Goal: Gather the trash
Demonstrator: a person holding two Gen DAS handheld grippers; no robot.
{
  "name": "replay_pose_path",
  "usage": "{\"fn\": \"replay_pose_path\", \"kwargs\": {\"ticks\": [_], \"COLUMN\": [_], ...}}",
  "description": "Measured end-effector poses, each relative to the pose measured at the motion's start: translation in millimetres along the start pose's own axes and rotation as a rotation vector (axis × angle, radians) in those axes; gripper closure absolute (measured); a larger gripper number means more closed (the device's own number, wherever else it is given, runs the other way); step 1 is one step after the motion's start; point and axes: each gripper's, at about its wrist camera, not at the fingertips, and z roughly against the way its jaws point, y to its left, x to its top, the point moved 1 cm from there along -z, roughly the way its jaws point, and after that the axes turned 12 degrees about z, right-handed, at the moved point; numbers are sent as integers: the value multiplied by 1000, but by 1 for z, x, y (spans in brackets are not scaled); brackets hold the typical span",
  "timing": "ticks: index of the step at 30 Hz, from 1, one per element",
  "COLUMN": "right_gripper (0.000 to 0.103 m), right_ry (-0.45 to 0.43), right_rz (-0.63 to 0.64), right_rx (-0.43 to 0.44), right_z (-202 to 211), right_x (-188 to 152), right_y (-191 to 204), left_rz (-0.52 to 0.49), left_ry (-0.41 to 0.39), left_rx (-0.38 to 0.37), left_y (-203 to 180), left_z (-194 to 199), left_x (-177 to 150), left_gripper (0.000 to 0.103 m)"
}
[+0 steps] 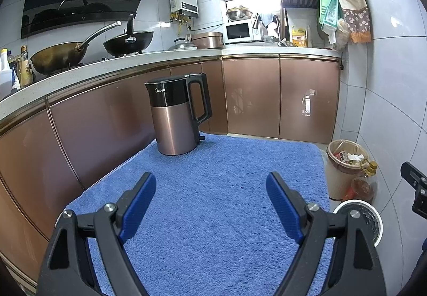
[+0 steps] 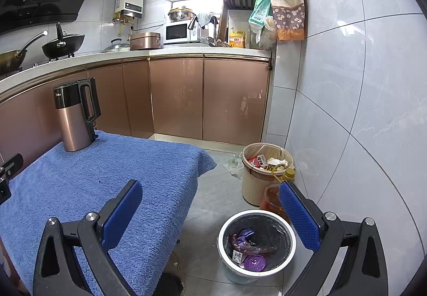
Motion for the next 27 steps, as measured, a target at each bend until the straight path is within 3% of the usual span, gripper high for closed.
{"fn": "replay_pose_path", "kwargs": {"ticks": [27], "right_gripper": [0], "right_ry": [4], "right_rz": [6], "right_rx": [-4], "right_z": [-2], "right_x": [-6], "right_y": [-1], "left_rz": [19], "left_ry": [6], "left_rx": [-17], "left_y": [0], "left_z": [5], "left_x": [-3], "left_gripper": [19]}}
